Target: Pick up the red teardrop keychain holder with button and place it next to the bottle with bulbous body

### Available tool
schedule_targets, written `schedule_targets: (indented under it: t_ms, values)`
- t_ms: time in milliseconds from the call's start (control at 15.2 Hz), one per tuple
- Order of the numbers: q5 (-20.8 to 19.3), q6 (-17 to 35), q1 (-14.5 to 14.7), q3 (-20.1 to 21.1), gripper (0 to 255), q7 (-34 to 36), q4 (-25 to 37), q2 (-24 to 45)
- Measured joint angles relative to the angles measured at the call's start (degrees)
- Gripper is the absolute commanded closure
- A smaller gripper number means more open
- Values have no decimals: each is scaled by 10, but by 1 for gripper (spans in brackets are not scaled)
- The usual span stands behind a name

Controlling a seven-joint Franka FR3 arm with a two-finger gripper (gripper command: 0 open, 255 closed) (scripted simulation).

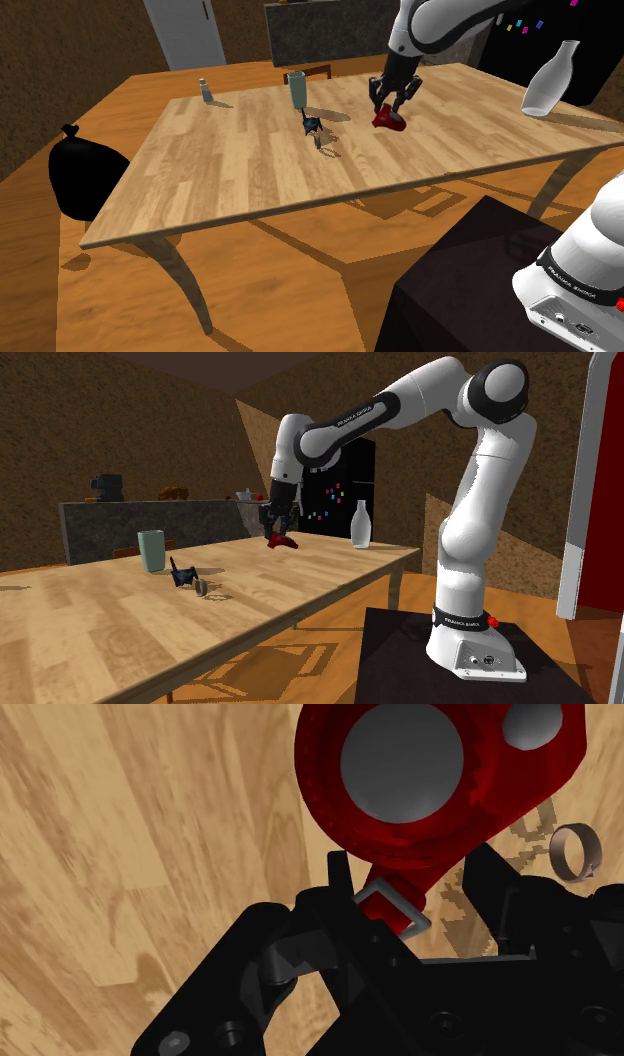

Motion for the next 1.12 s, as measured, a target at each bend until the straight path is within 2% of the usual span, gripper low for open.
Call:
schedule_targets:
  t_ms: [1122]
  values:
    - [3, -132, -1, -6, 255, -7, 112, -19]
